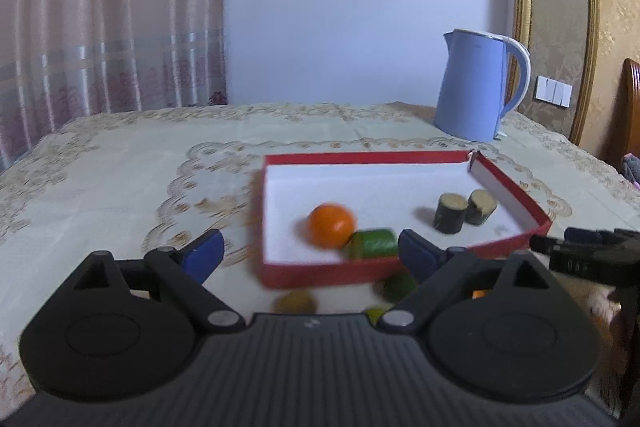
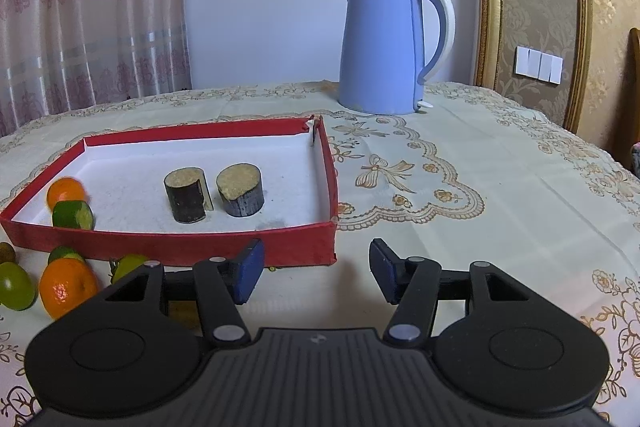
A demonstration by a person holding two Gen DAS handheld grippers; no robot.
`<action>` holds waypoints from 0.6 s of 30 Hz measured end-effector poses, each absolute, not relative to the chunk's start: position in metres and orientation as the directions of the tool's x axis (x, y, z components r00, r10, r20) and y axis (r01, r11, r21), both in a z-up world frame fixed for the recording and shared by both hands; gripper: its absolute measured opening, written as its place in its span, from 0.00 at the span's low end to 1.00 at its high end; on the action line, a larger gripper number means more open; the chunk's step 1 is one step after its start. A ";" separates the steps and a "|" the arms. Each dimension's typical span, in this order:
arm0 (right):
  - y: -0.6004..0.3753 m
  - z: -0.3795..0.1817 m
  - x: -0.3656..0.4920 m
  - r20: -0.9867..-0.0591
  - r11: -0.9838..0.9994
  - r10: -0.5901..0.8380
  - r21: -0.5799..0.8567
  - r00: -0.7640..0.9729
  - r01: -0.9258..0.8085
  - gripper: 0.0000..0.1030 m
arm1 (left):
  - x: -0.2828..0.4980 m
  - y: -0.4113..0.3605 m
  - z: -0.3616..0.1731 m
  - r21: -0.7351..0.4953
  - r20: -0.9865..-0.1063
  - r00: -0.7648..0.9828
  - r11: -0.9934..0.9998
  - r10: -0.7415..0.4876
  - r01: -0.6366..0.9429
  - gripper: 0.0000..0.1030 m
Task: Organize fruits
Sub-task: 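Open the left gripper to drop the pepper chunk in the tray, then lower the open left gripper toward the green tomato in front of the tray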
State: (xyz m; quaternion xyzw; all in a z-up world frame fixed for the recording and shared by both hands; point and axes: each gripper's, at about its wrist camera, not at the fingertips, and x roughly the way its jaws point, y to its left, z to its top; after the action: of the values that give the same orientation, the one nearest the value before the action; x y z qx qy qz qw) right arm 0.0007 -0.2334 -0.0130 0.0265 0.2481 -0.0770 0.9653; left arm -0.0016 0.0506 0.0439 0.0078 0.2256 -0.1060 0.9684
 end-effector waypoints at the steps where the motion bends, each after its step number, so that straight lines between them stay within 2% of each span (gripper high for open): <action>1: -0.233 -0.013 0.001 -0.483 0.987 -0.135 0.011 0.865 0.160 0.56 | -0.008 0.058 0.043 -0.036 -0.436 0.877 0.978 -0.200 0.205 0.91; 4: -0.231 -0.013 0.001 -0.485 0.988 -0.134 0.004 0.864 0.156 0.56 | -0.020 0.073 0.037 -0.030 -0.446 0.875 0.980 -0.188 0.196 0.94; 18: -0.230 -0.013 0.002 -0.492 0.987 -0.145 -0.010 0.859 0.161 0.56 | -0.024 0.058 0.018 -0.032 -0.472 0.851 0.969 -0.229 0.243 0.94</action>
State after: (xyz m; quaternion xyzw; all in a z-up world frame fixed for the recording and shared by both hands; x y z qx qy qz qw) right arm 0.0022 -0.2297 -0.0129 0.0160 0.2537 -0.0795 0.9639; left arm -0.0240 0.0580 0.0181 0.0145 0.2437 -0.1227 0.9620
